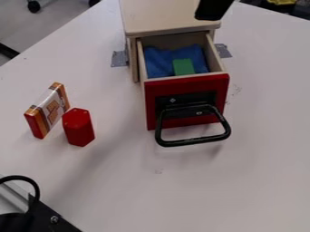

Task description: Open the drawer

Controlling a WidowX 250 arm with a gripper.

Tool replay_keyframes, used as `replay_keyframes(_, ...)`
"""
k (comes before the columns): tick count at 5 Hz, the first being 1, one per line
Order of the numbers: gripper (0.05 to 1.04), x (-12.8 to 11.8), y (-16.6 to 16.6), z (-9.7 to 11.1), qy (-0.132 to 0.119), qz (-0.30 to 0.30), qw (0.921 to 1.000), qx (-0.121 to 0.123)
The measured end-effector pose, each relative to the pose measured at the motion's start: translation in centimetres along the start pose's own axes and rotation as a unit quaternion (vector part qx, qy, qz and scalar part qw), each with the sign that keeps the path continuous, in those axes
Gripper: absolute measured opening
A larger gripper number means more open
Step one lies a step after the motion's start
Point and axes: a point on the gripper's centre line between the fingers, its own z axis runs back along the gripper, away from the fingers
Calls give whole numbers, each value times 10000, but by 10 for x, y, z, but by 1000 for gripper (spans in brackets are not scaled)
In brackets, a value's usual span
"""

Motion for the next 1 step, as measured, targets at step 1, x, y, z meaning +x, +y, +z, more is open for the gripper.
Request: replay_keyframes(1, 1000, 0, 0, 0, 22, 52, 10000, -7)
